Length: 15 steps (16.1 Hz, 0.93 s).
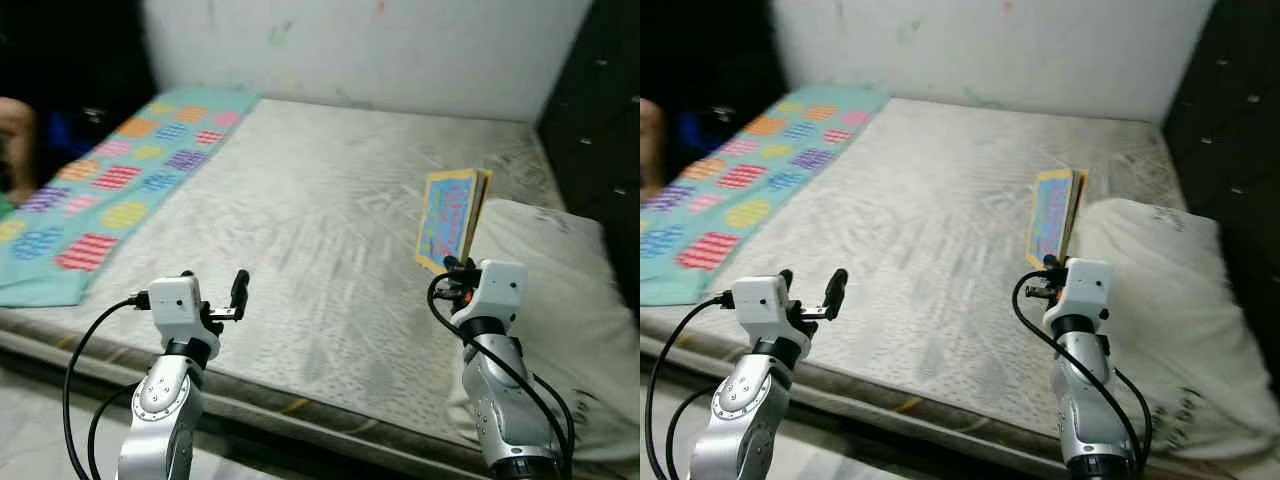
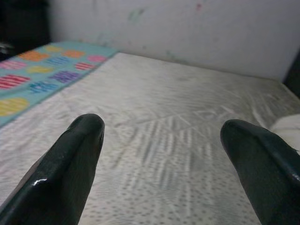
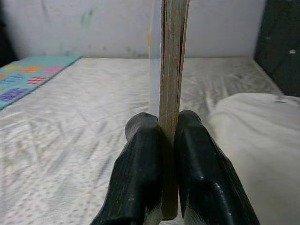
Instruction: Clean up the room
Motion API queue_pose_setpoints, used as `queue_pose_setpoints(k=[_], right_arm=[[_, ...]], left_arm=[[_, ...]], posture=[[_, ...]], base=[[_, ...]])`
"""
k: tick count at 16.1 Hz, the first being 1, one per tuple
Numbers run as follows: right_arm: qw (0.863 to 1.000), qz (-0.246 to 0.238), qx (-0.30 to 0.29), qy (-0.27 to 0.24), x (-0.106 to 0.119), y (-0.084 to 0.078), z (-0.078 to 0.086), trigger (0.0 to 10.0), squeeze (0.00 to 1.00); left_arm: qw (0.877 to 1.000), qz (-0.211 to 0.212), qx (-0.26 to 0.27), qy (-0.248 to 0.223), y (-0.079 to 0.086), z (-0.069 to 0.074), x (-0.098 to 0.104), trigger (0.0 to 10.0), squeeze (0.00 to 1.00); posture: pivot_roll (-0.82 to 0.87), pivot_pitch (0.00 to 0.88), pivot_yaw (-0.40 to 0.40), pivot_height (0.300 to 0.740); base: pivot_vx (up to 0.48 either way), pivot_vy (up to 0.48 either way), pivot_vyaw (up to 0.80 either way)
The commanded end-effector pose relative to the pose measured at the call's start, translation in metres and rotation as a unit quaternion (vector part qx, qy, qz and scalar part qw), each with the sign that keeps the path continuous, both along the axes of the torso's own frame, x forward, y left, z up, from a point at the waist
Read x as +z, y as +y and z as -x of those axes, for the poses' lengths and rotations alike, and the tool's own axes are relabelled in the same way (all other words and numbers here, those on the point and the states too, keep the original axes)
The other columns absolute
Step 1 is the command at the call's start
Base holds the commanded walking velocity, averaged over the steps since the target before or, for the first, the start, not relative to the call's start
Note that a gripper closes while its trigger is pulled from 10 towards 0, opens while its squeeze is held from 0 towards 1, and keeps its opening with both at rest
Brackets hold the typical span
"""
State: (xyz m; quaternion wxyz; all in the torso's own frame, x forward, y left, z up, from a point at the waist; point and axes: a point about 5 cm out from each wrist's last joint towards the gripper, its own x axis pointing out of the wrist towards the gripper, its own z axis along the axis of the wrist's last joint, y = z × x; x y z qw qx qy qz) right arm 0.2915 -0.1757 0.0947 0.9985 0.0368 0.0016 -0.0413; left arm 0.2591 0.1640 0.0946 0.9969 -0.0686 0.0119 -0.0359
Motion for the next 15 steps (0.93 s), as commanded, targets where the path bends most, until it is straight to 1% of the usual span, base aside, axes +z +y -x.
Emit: queue_pose_setpoints(k=[1, 4, 7, 9, 11, 15], right_arm=[[1.0, -0.001, -0.002, -0.02, 0.0099, -0.0002, -0.0036, 10.0, 0.0], [1.0, 0.0, -0.001, -0.019, 0.0101, -0.0003, -0.0039, 10.0, 0.0], [1.0, 0.001, 0.0, -0.021, 0.0103, -0.0002, -0.004, 10.0, 0.0], [1.0, 0.0, -0.001, -0.022, 0.0104, -0.0005, -0.0039, 10.0, 0.0], [1.0, 0.001, -0.001, -0.021, 0.0101, -0.0007, -0.0038, 10.0, 0.0], [1.0, 0.002, 0.0, -0.022, 0.0102, -0.0007, -0.004, 10.0, 0.0]], left_arm=[[1.0, -0.002, 0.0, 0.0, 0.0015, -0.0002, 0.0015, 10.0, 0.0], [1.0, 0.002, -0.003, 0.001, 0.0005, -0.0003, 0.0018, 10.0, 0.0], [1.0, 0.0, -0.021, -0.004, -0.0033, 0.0004, 0.0027, 10.0, 0.0], [1.0, 0.0, -0.024, -0.003, -0.0045, 0.0008, 0.0024, 10.0, 0.0], [1.0, 0.008, -0.018, 0.014, -0.0057, 0.0008, -0.0011, 10.0, 0.0], [1.0, 0.008, -0.017, 0.015, -0.006, 0.0001, -0.0013, 10.0, 0.0]], posture=[[-0.12, 0.0, 0.003, 0.74], [-0.12, 0.0, 0.004, 0.74], [-0.12, 0.0, 0.004, 0.74], [-0.12, 0.0, 0.004, 0.74], [-0.12, 0.0, 0.004, 0.74], [-0.12, 0.0, 0.004, 0.74]], base=[[0.0, 0.0, -0.8], [0.0, 0.0, -0.8], [0.0, 0.0, -0.8], [0.0, 0.0, -0.8], [0.0, 0.0, 0.0], [0.0, 0.0, 0.0]])
